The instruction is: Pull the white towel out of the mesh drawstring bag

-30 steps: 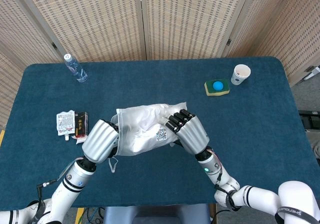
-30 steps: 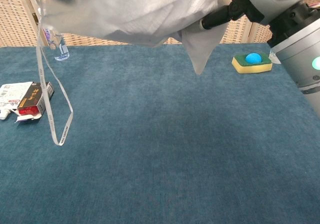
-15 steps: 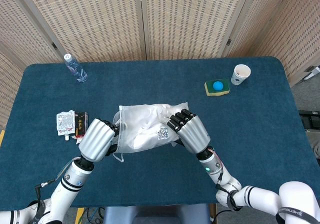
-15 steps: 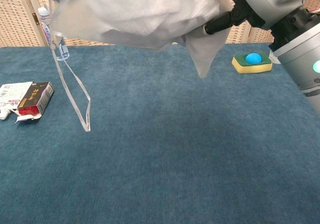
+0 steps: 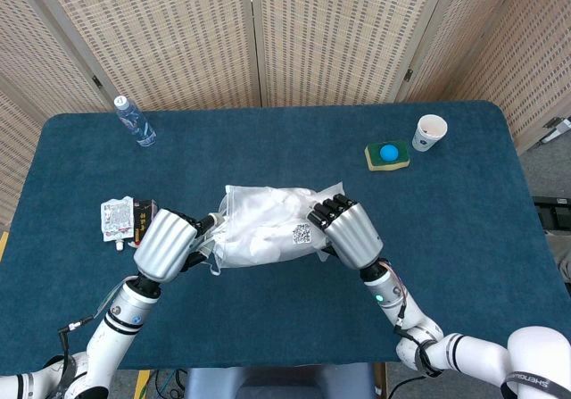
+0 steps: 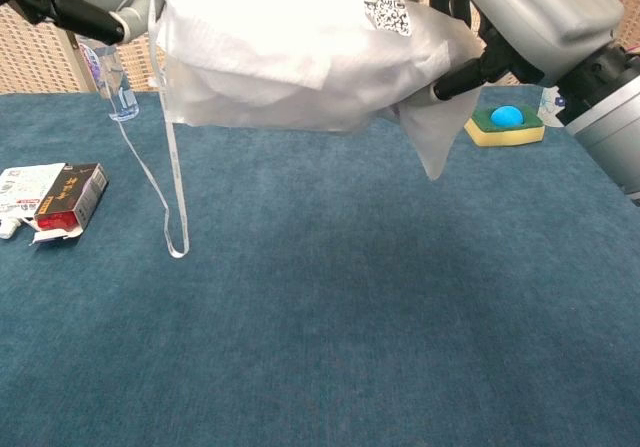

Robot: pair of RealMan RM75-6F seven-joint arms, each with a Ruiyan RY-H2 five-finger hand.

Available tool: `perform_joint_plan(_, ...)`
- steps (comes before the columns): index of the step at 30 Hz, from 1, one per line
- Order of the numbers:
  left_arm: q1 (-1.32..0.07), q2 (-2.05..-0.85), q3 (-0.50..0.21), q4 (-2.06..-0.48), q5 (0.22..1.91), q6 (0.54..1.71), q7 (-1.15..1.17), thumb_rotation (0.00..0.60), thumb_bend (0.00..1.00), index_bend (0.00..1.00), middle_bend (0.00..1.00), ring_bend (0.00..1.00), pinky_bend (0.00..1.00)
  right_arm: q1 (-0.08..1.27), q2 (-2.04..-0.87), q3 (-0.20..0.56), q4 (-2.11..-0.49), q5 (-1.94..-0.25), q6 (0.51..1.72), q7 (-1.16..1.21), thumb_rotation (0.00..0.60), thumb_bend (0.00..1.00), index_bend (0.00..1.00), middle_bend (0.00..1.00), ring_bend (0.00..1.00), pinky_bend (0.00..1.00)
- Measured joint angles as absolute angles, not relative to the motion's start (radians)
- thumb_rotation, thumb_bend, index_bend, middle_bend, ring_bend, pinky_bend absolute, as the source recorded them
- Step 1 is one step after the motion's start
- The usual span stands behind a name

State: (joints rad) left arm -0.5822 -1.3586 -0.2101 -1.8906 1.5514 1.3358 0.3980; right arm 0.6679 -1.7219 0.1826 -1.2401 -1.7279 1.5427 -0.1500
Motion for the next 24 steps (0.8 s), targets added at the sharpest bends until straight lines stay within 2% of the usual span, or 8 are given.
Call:
perform_joint_plan(7,-0.578,-1.360,-0.195,-1.854,1.552,1.329,0.413,0.600,0.58,0.74,1.00,0.97,1.00,0.641,-1.660,0.155,-1.283,-1.682,1.475,-0.134,0.600,0.35,0.63,0.64,0.60,0.67)
perform_joint_plan(10,-0.578,-1.368,-0.194,-1.838,1.543,1.326,0.415,0.600,0.58,0.74,1.00,0.97,1.00,0.629,-1.634,0.145,-1.301,-1.663,1.451,-0.132,0.600,0.30,0.60,0.61,0.57,0.67)
perform_joint_plan(16,-0.584,-1.381,-0.196,-1.821,1.533,1.316,0.429,0.600,0.58,0.74,1.00,0.97,1.00,0.615,-1.585,0.134,-1.344,-1.622,1.390,-0.144,0.600,0.03,0.36,0.45,0.43,0.64)
perform_joint_plan(20,-0.589,-1.393,-0.192,-1.808,1.529,1.307,0.450,0.600,0.58,0.74,1.00,0.97,1.00,0.609,-1.557,0.128,-1.381,-1.583,1.336,-0.171,0.600,0.00,0.24,0.34,0.34,0.58)
perform_joint_plan(24,-0.591,-1.404,-0.192,-1.796,1.520,1.304,0.459,0.600,0.58,0.74,1.00,0.97,1.00,0.602,-1.536,0.126,-1.407,-1.546,1.298,-0.209,0.600,0.00,0.18,0.29,0.27,0.53)
